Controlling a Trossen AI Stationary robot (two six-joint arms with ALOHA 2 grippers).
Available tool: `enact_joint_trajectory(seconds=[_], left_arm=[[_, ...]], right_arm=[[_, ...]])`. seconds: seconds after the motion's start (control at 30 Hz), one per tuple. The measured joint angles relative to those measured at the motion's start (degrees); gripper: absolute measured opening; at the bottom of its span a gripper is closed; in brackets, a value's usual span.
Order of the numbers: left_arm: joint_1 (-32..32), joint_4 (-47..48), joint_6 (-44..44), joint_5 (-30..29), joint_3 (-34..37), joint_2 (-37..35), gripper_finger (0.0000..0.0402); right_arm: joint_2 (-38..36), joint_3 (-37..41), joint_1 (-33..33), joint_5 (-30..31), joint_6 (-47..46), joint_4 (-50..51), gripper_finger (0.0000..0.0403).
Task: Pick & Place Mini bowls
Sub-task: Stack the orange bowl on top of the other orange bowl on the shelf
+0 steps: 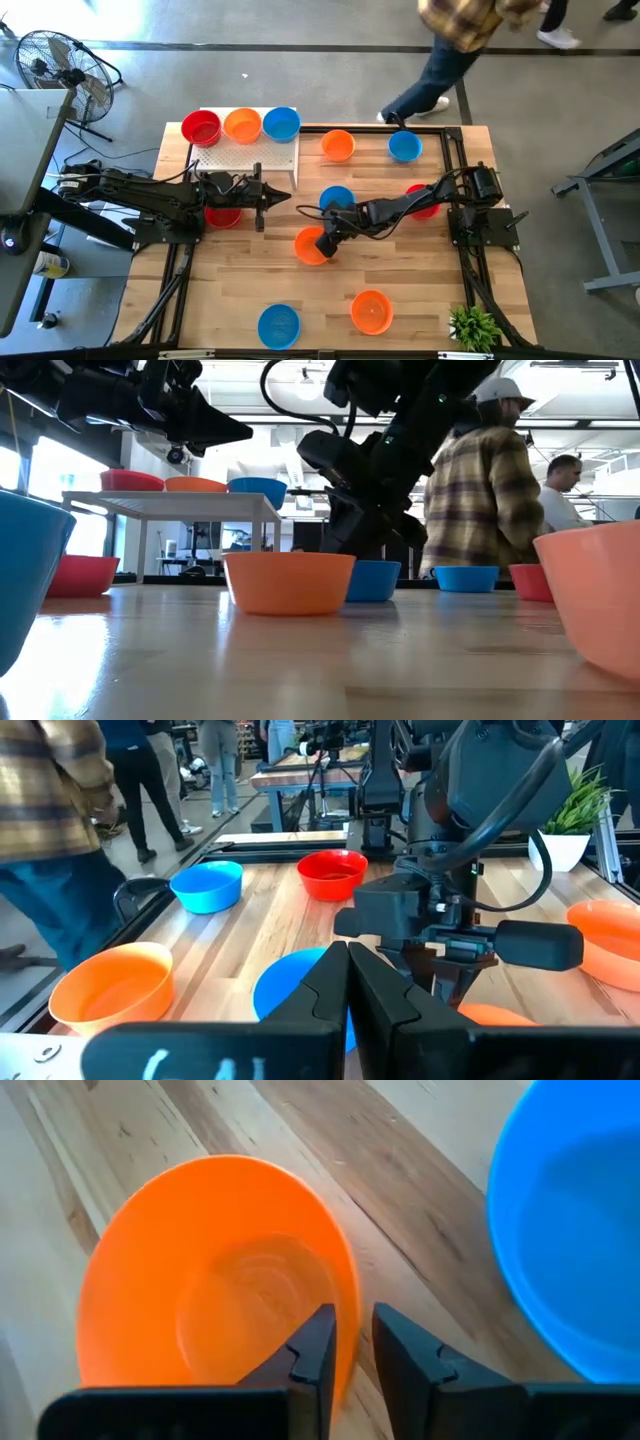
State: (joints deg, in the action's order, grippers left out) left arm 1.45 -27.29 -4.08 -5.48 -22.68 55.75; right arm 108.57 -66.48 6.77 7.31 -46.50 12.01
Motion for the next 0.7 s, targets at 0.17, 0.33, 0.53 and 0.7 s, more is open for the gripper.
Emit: enact_joint_trajectory(seconds=[0.17, 0.33, 0.53, 0.7], left_arm=[[0.0, 0.3, 0.0, 0.0, 0.0, 0.0, 0.0002], [0.0, 0.5, 0.0, 0.2, 0.0, 0.0, 0.0002], [0.0, 0.5, 0.0, 3.0, 0.0, 0.0, 0.0002], [-0.1, 0.5, 0.1, 7.1, 0.0, 0.0, 0.0002]], right_arm=[[-1.3, 0.0, 0.3, 0.1, 5.7, -1.8, 0.0039], [-6.4, 1.2, 2.6, 4.5, 17.0, -3.0, 0.0004], [-14.2, 12.4, 3.5, 2.9, 24.5, -15.2, 0.0002], [-21.0, 24.0, 3.0, 1.3, 28.7, -31.2, 0.0002]])
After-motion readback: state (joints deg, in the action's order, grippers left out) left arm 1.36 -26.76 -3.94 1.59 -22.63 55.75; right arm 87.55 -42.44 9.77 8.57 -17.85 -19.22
